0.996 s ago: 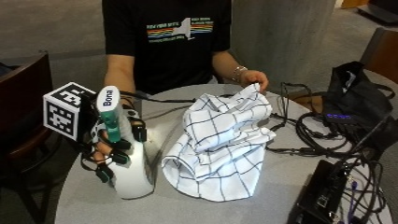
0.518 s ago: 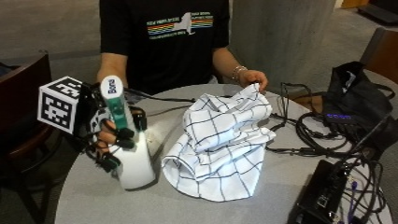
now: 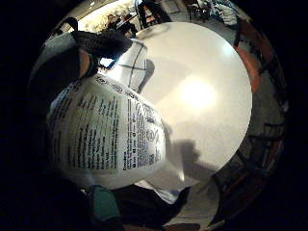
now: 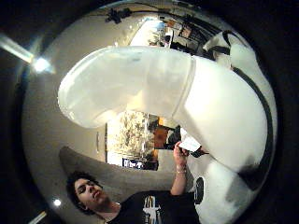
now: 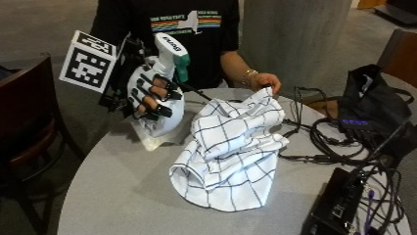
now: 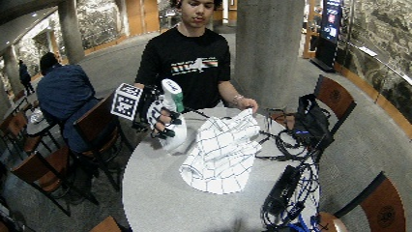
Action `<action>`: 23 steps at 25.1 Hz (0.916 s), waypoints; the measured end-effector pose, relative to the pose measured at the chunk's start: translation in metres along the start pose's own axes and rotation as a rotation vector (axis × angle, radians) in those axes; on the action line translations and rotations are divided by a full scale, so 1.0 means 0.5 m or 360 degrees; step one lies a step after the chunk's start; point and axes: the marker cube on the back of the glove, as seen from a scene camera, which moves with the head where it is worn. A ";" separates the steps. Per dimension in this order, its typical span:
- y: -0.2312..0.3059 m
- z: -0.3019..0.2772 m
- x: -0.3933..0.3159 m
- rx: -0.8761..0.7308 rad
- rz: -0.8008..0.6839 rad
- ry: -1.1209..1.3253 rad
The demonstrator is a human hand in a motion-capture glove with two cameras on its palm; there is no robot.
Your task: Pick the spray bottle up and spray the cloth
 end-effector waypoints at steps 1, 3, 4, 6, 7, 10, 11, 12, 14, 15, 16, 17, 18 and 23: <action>0.004 0.007 -0.002 -0.0060 0.0027 0.0028; 0.009 0.021 0.000 -0.0178 0.0095 0.0084; 0.011 0.028 0.002 -0.0231 0.0129 0.0112; 0.017 0.038 0.005 -0.0311 0.0179 0.0169; 0.020 0.041 0.005 -0.0336 0.0194 0.0199; 0.028 0.047 -0.001 -0.0377 0.0217 0.0272; 0.029 0.048 -0.003 -0.0388 0.0225 0.0287; 0.030 0.049 -0.004 -0.0398 0.0232 0.0300; 0.029 0.051 -0.005 -0.0416 0.0246 0.0325; 0.028 0.053 -0.004 -0.0425 0.0251 0.0335; 0.028 0.055 -0.003 -0.0436 0.0256 0.0344; 0.027 0.057 -0.002 -0.0448 0.0260 0.0352; 0.028 0.060 0.000 -0.0461 0.0265 0.0360; 0.034 0.067 0.004 -0.0490 0.0276 0.0376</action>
